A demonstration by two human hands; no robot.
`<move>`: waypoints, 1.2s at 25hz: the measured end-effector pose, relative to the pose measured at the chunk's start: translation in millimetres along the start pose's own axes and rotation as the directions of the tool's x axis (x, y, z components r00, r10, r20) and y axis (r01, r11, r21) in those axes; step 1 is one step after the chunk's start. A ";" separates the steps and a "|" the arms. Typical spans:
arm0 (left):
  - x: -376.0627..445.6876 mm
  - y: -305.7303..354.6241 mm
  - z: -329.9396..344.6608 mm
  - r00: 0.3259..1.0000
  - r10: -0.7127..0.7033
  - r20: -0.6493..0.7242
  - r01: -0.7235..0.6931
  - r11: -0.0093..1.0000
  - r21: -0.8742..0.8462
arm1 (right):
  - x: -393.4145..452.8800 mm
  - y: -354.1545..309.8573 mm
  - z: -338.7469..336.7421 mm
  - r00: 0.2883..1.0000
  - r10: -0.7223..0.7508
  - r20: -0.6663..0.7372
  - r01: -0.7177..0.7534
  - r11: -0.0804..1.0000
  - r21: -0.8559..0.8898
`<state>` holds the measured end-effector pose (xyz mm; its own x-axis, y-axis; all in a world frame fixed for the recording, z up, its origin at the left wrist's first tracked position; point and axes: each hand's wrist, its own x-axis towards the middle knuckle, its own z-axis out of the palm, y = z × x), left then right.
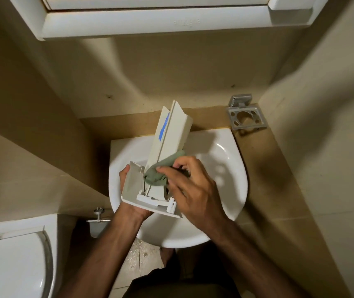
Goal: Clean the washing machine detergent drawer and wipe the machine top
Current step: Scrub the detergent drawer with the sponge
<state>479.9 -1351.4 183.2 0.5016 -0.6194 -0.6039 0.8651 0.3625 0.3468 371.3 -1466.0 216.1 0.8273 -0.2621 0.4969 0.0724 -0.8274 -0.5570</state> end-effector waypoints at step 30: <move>-21.9 -23.4 -7.0 0.641 0.502 0.581 -0.633 -0.081 0.770 | 51.1 17.1 -51.2 0.976 0.127 0.179 -0.076 0.961 -0.265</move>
<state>448.6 -1341.4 183.3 0.7580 -0.6197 0.2034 -0.3846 -0.1728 0.9067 386.3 -1519.0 266.1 0.9162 -0.2713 0.2948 -0.1408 -0.9070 -0.3968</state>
